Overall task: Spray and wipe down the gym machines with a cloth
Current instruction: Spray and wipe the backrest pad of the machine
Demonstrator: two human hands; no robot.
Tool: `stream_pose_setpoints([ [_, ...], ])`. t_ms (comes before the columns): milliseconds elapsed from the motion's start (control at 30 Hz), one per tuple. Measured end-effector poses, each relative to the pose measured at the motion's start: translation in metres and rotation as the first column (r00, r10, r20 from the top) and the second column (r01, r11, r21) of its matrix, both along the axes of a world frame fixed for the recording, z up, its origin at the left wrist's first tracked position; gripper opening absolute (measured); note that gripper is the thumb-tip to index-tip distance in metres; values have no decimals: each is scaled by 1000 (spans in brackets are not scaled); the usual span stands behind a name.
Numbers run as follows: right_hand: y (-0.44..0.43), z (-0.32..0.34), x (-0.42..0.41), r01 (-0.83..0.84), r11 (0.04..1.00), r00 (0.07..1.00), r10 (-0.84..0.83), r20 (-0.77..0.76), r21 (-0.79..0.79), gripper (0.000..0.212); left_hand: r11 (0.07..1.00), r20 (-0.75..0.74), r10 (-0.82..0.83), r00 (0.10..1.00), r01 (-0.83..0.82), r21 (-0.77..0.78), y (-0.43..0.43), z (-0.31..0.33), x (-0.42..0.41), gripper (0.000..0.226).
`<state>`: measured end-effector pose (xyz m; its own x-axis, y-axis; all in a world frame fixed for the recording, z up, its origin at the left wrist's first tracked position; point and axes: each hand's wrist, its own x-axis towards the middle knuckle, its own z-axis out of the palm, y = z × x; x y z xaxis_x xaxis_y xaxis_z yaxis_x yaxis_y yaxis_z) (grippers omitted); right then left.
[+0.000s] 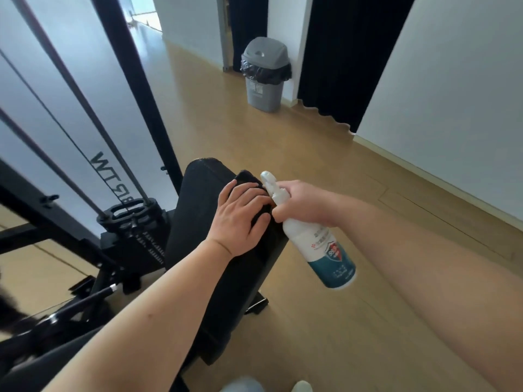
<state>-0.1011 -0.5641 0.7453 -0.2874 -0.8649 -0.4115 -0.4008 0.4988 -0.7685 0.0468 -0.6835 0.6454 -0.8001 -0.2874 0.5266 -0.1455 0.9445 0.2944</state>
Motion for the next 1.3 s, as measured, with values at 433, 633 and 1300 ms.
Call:
stream_pose_setpoints([
  [433, -105, 22, -28, -231, 927, 923, 304, -234, 295, 40, 998, -1, -18, 1000, 18, -59, -107, 3, -9, 41],
  [633, -140, 13, -20, -197, 894, 873, 347, -343, 403, 91, 1000, -53, -9, 999, 9, -3, -158, -1, -13, 39],
  [1300, -65, -16, -21, 7, 967, 919, 93, -383, 253, 69, 915, 12, 296, 955, -287, 285, -57, 9, -16, 43],
])
